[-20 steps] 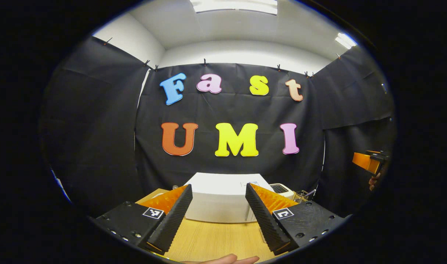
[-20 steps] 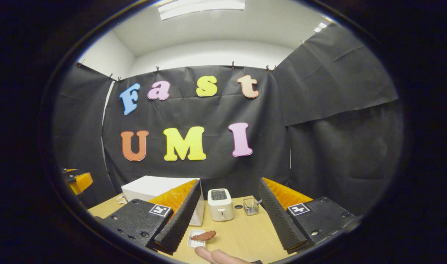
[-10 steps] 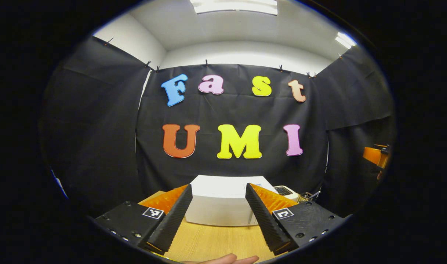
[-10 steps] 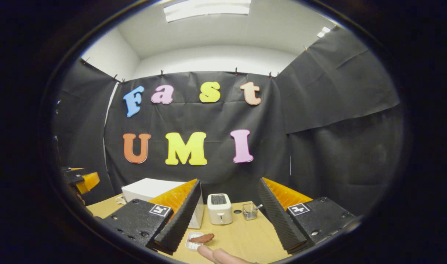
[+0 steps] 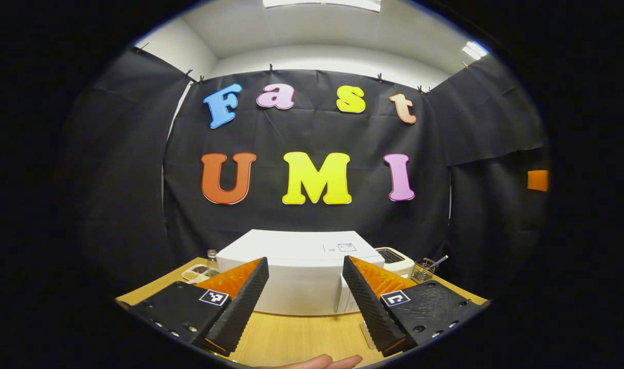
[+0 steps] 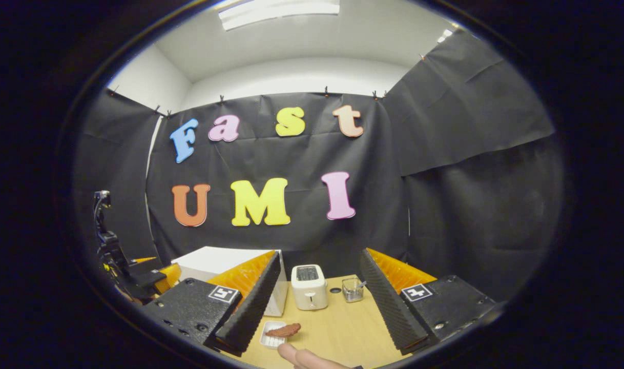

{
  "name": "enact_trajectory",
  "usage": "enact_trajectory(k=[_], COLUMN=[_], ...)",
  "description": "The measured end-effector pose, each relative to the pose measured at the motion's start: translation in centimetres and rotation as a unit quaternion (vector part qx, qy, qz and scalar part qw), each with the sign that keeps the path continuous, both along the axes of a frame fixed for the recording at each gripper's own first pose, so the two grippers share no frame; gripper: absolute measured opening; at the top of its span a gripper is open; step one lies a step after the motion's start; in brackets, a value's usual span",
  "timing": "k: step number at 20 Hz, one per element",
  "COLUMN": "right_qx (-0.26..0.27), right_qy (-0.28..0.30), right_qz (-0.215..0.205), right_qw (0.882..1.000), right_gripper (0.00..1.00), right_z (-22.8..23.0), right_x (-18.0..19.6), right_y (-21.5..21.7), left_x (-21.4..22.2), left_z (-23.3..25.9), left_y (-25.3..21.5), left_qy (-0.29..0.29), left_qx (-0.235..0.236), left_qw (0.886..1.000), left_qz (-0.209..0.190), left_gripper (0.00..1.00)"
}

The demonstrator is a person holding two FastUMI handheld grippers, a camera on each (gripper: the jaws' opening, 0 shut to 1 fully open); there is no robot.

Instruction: Open the microwave oven with the left hand, put the food in, and close the microwave oven.

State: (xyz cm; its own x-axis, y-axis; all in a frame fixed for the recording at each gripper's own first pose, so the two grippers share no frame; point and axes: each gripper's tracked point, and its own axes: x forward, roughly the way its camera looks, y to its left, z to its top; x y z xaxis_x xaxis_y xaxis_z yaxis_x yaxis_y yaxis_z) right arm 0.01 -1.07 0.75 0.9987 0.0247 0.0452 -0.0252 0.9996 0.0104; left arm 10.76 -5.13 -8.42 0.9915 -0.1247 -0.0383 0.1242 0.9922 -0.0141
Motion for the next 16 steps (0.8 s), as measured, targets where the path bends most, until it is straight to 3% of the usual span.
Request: enact_trajectory(k=[2, 3, 4, 6, 7, 8, 14, 15, 16], right_qx=[0.001, 0.003, 0.009, 0.016, 0.017, 0.017, 0.006, 0.004, 0.006], right_qy=[0.007, 0.011, 0.013, 0.013, 0.015, 0.016, 0.001, 0.0, 0.001], right_qz=[0.006, 0.009, 0.012, 0.017, 0.019, 0.022, 0.025, 0.023, 0.022], right_qw=[1.0, 1.0, 1.0, 1.0, 1.0, 0.999, 1.0, 1.0, 1.0], right_gripper=[1.0, 0.9, 1.0, 1.0, 0.89, 1.0, 1.0, 0.89, 0.89], right_z=[-1.0, -1.4, -1.7, -2.1, -2.3, -2.7, -3.5, -3.6, -3.9], right_x=[0.4, 0.7, 0.9, 1.4, 1.6, 1.8, 2.8, 3.1, 3.4], right_y=[0.0, 0.0, -0.2, -0.4, -0.6, -0.8, -2.8, -3.2, -3.6], left_x=[1.2, 1.9, 2.4, 3.4, 4.0, 4.4, 7.8, 8.5, 9.1], left_z=[-2.0, -2.9, -3.9, -6.0, -7.1, -8.2, -15.2, -16.0, -16.6], left_y=[-1.1, -1.4, -2.2, -3.1, -3.3, -3.6, -6.6, -7.0, -7.2], left_qy=[0.007, 0.01, 0.01, 0.014, 0.018, 0.025, 0.092, 0.097, 0.1], left_qx=[0.001, 0.003, 0.003, 0.009, 0.014, 0.016, -0.003, -0.01, -0.016], left_qw=[1.0, 1.0, 1.0, 1.0, 1.0, 1.0, 0.995, 0.995, 0.995], left_qz=[-0.005, -0.004, -0.011, -0.017, -0.014, -0.012, -0.024, -0.026, -0.025], left_gripper=[0.92, 0.92, 0.92, 0.92, 0.92, 0.92, 0.92, 0.92, 0.93])
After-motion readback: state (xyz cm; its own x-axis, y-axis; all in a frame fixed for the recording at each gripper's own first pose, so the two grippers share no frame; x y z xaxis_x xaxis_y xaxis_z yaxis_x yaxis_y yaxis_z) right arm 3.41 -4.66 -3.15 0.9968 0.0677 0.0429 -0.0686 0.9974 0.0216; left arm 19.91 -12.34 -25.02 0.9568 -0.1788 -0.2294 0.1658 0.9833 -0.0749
